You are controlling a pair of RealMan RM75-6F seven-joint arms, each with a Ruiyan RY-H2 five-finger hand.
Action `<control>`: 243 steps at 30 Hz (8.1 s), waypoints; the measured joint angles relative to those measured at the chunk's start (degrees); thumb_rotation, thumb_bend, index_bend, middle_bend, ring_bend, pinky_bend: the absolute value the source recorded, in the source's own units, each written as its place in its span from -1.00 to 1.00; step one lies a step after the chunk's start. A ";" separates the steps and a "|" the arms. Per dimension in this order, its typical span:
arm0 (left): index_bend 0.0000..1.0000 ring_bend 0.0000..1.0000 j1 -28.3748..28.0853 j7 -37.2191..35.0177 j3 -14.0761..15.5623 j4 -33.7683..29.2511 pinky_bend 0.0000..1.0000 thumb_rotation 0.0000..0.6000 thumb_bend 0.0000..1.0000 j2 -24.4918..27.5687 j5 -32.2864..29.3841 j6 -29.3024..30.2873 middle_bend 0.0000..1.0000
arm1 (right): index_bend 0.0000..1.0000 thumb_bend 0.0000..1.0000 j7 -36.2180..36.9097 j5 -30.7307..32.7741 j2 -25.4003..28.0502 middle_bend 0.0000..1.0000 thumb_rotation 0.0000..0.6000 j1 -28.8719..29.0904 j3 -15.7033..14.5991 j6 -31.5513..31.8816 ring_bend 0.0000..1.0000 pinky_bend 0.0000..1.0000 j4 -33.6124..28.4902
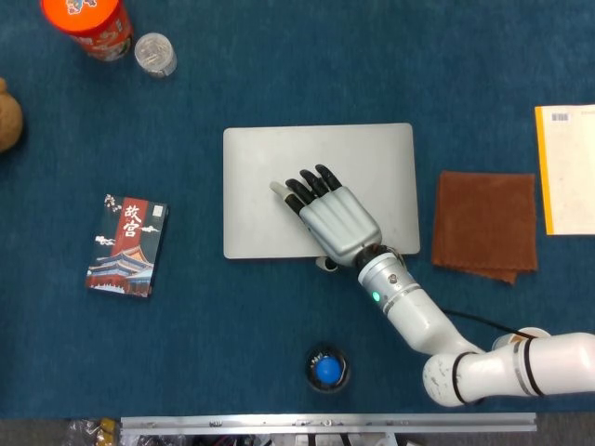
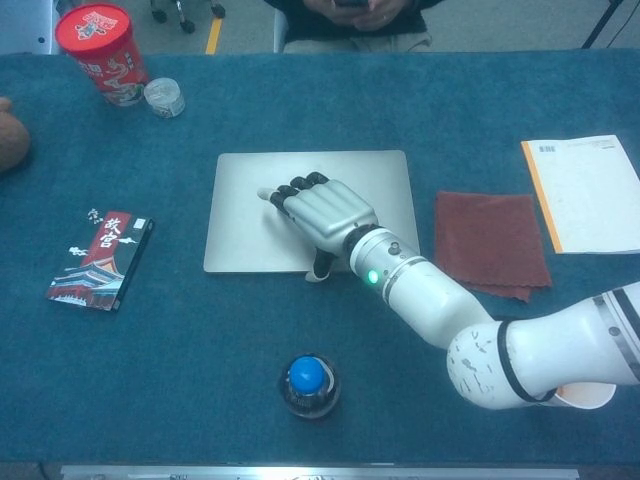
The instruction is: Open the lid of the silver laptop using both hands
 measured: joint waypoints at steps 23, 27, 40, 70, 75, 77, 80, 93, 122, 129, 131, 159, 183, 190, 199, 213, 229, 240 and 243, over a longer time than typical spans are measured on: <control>-0.43 -0.74 -2.54 -1.24 -0.79 2.79 -0.69 1.00 -0.39 -0.64 -0.52 -3.60 -0.56 | -0.96 -0.22 -3.91 -0.03 0.42 -0.76 1.00 1.76 1.97 2.31 -1.00 -0.90 -2.44; -0.42 -0.73 -3.59 -1.62 -0.55 3.36 -0.69 1.00 -0.39 -0.64 0.14 -5.26 -0.54 | -0.96 -0.22 -5.39 0.24 0.98 -0.76 1.00 2.37 2.62 3.10 -1.00 -0.90 -3.36; -0.41 -0.72 -7.22 0.06 2.30 0.98 -0.69 1.00 -0.39 1.41 3.70 -12.27 -0.49 | -0.96 -0.22 -9.55 1.74 3.29 -0.76 1.00 4.17 4.55 6.14 -1.00 -0.90 -6.71; -0.85 -0.96 -25.04 -3.49 5.24 -2.31 -0.84 1.00 -0.39 1.62 11.87 -33.14 -0.92 | -0.96 -0.22 -11.30 4.11 3.56 -0.76 1.00 6.90 6.29 8.86 -1.00 -0.90 -6.77; -0.85 -0.96 -27.96 -2.68 4.89 -2.59 -0.84 1.00 -0.39 0.12 12.03 -36.05 -0.92 | -0.96 -0.22 -11.33 4.46 3.43 -0.76 1.00 7.28 6.36 8.77 -1.00 -0.90 -6.32; -0.85 -0.96 -28.92 -2.27 4.74 -2.68 -0.84 1.00 -0.39 -0.50 12.02 -36.96 -0.92 | -0.96 -0.22 -11.34 4.53 3.38 -0.76 1.00 7.41 6.38 8.81 -1.00 -0.90 -6.22; -0.85 -0.96 -30.30 -1.71 4.41 -2.72 -0.84 1.00 -0.39 -1.65 11.71 -38.20 -0.92 | -0.96 -0.22 -11.35 4.58 3.25 -0.76 1.00 7.54 6.29 8.88 -1.00 -0.90 -6.04; -0.85 -0.96 -35.25 1.81 2.84 -2.49 -0.84 1.00 -0.39 -6.45 7.76 -43.75 -0.92 | -0.96 -0.22 -11.35 4.66 2.94 -0.76 1.00 7.99 6.22 9.22 -1.00 -0.90 -5.71; -0.83 -1.00 -40.98 1.00 2.71 6.18 -0.84 1.00 -0.39 -17.46 5.13 -45.34 -0.92 | -0.96 -0.12 -11.23 5.36 4.09 -0.76 1.00 8.42 6.29 9.46 -1.00 -0.90 -6.58; -0.83 -1.00 -42.47 -3.53 3.49 9.70 -0.84 1.00 -0.39 -19.48 6.95 -44.14 -0.92 | -0.96 -0.12 -11.32 5.54 3.93 -0.76 1.00 8.66 6.46 9.77 -1.00 -0.90 -6.78; -0.83 -1.00 -42.74 -4.37 3.71 10.43 -0.84 1.00 -0.39 -20.04 7.11 -44.03 -0.92 | -0.96 -0.12 -11.33 5.56 3.95 -0.76 1.00 8.70 6.55 9.91 -1.00 -0.90 -6.85; -0.83 -1.00 -47.14 -4.47 3.41 16.62 -0.84 1.00 -0.38 -25.37 0.16 -50.41 -0.92 | -0.96 -0.12 -11.01 5.73 4.94 -0.76 1.00 8.98 6.57 10.23 -1.00 -0.90 -7.92; -0.83 -1.00 -47.58 -4.18 4.37 16.43 -0.84 1.00 -0.38 -25.09 -0.80 -50.30 -0.92 | -0.96 -0.12 -10.24 6.78 9.80 -0.76 1.00 9.30 10.39 11.80 -1.00 -0.90 -7.93; -0.83 -1.00 -47.63 -4.02 4.48 16.24 -0.84 1.00 -0.38 -24.91 -1.06 -50.22 -0.92 | -0.96 -0.12 -9.85 7.88 12.03 -0.76 1.00 9.29 11.62 12.11 -1.00 -0.90 -6.84; -0.83 -1.00 -47.73 -3.53 4.52 16.18 -0.84 1.00 -0.38 -25.00 -1.53 -50.40 -0.92 | -0.96 -0.12 -8.95 9.18 13.62 -0.76 1.00 9.12 12.11 11.99 -1.00 -0.90 -4.21; -0.83 -1.00 -47.62 -3.27 4.59 16.19 -0.84 1.00 -0.39 -24.86 -1.96 -50.14 -0.92 | -0.96 -0.12 -7.12 10.60 14.56 -0.76 1.00 9.38 13.30 11.23 -1.00 -0.90 1.25; -0.83 -1.00 -47.49 -3.05 4.62 15.77 -0.84 1.00 -0.39 -24.45 -2.11 -49.77 -0.92 | -0.96 -0.13 -5.11 13.15 13.99 -0.76 1.00 10.04 15.31 9.56 -1.00 -0.90 11.55; -0.83 -1.00 -47.37 -2.81 4.38 15.14 -0.84 1.00 -0.39 -23.82 -2.32 -49.25 -0.92 | -0.96 -0.13 -3.16 12.76 15.03 -0.76 1.00 9.31 15.68 8.72 -1.00 -0.90 9.97; -0.83 -1.00 -47.06 -2.65 4.22 14.36 -0.84 1.00 -0.38 -23.05 -2.48 -48.47 -0.92 | -0.96 -0.13 -2.59 11.80 16.38 -0.76 1.00 8.73 15.44 9.00 -1.00 -0.90 6.01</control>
